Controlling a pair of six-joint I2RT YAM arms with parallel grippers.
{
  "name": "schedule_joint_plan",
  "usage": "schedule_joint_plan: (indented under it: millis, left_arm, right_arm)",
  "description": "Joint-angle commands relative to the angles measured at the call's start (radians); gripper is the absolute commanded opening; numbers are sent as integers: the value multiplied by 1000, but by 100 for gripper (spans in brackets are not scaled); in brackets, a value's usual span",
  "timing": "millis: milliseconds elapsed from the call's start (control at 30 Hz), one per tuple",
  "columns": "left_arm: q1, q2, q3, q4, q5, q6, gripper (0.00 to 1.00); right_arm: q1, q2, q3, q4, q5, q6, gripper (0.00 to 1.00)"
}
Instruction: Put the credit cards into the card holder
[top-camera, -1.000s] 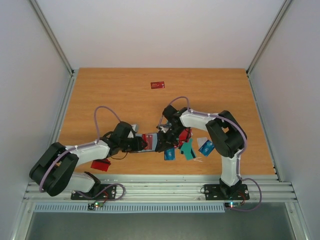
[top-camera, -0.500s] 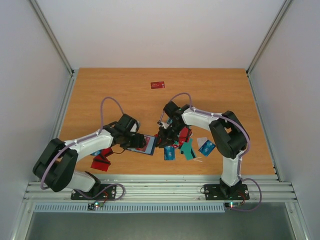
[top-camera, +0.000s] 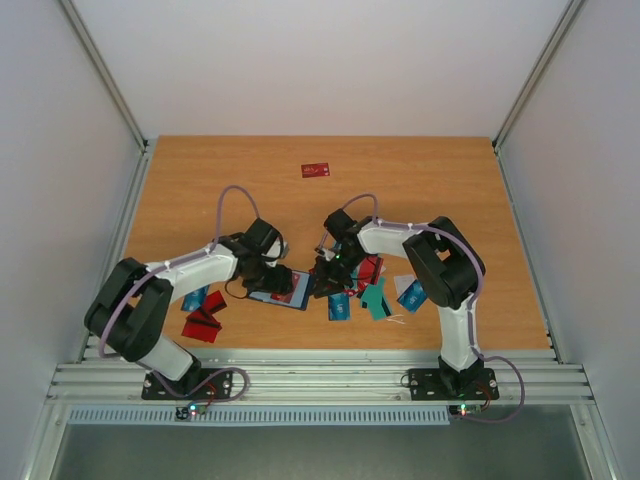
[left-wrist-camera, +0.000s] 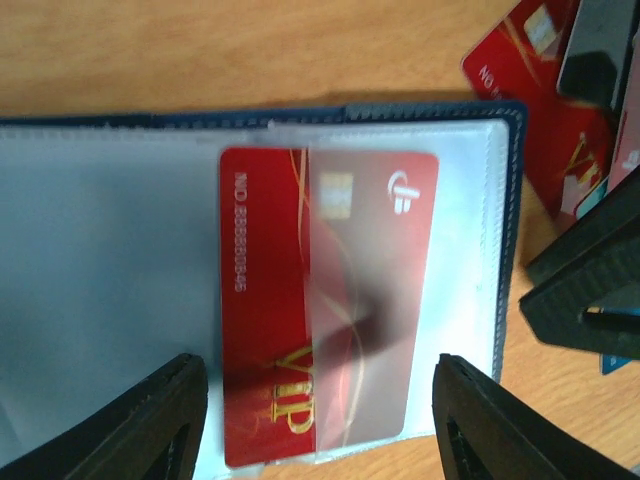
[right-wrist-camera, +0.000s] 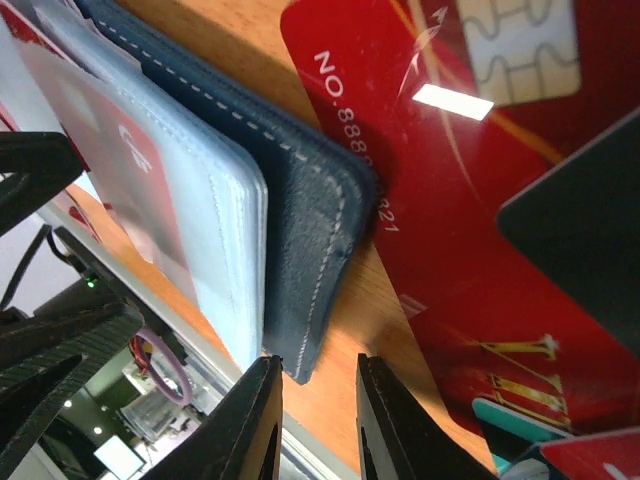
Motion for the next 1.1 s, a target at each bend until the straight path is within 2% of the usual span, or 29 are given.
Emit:
schedule_joint_plan:
  millis: [0,267,1067]
  left_arm:
    - [6,39,30,-13,13,36,63]
    - [6,62,35,-3,55,49,64]
    - [-23,59,33,74,211,-36,59]
  right_arm:
    - [-3,26,-9,33,2,30,23]
    - [-4,59,-15,57,-4,43,22]
    - [-5,60,-26,84,-16,50,20]
